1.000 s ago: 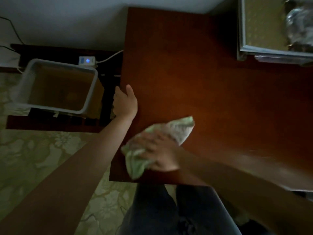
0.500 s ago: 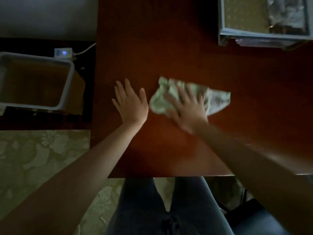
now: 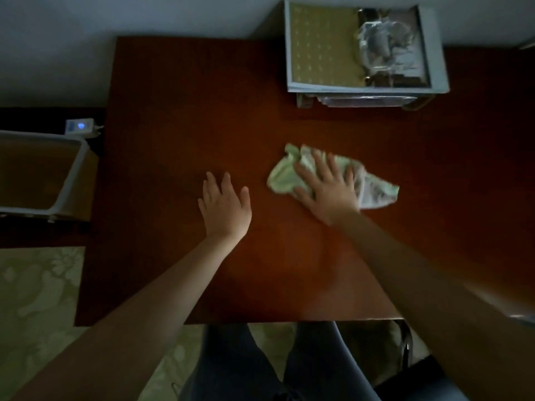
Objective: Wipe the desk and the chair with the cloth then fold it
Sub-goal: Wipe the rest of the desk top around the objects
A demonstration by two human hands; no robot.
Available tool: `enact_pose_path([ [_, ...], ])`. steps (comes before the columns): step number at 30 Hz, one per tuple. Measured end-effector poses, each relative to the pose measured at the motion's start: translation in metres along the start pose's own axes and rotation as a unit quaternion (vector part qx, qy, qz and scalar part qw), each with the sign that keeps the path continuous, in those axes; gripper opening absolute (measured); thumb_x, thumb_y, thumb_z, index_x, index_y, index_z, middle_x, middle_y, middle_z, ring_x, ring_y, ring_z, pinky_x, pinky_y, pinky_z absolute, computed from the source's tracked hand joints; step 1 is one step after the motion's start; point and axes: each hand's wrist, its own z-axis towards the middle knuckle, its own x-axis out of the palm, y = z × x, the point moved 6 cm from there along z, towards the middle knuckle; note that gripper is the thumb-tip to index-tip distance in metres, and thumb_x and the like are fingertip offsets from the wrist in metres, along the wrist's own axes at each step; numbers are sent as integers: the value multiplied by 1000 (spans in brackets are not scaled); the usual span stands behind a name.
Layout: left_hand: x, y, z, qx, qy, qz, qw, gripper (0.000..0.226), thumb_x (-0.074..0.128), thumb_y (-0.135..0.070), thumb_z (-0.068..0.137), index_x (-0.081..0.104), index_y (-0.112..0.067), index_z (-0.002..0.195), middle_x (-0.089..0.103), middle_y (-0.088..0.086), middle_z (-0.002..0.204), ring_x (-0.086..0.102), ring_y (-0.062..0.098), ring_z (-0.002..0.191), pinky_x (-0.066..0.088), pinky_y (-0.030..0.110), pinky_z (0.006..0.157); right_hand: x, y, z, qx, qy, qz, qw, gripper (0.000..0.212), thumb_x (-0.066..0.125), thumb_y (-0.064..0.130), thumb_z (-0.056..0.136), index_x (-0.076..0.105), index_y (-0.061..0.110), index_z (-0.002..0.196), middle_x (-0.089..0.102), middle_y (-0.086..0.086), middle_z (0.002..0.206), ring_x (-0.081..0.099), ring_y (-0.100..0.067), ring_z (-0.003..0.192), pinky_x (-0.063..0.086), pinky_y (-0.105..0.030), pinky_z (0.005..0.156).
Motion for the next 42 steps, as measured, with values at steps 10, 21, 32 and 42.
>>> enact_pose_path([
  [10, 54, -77, -42, -51, 16, 27, 998, 59, 34, -42, 99, 16, -18, 150, 3, 14, 158, 3, 29, 145, 11, 50, 115, -7, -79, -39, -57, 75, -14, 995, 56, 19, 62, 94, 3, 48, 146, -15, 3, 158, -17, -25, 144, -6, -59, 110],
  [21, 59, -123, -31, -147, 87, 34, 985, 72, 41, -44, 96, 2, -18, 152, -5, 18, 156, 1, 39, 143, 20, 51, 113, 18, -175, -167, -70, 91, -39, 993, 59, 28, 67, 88, 27, 44, 142, 5, 2, 156, 15, -28, 144, 9, -57, 114],
  [32, 32, -124, 34, -192, 34, -94, 976, 54, 42, -35, 96, 30, -13, 144, 41, 18, 140, 46, 38, 122, 40, 50, 101, -61, -288, 16, 82, 96, 74, 989, 62, 31, 66, 90, 8, 49, 145, -12, 5, 158, -14, -26, 144, -2, -61, 111],
  [42, -18, -165, 129, -301, -34, -583, 754, 48, 26, -42, 102, 43, -14, 137, 57, 7, 124, 52, 25, 119, 37, 46, 104, -119, -304, 111, 311, -104, 590, 738, 31, 40, 16, 98, 54, 8, 124, 58, -14, 121, 57, -22, 92, 48, -24, 70],
])
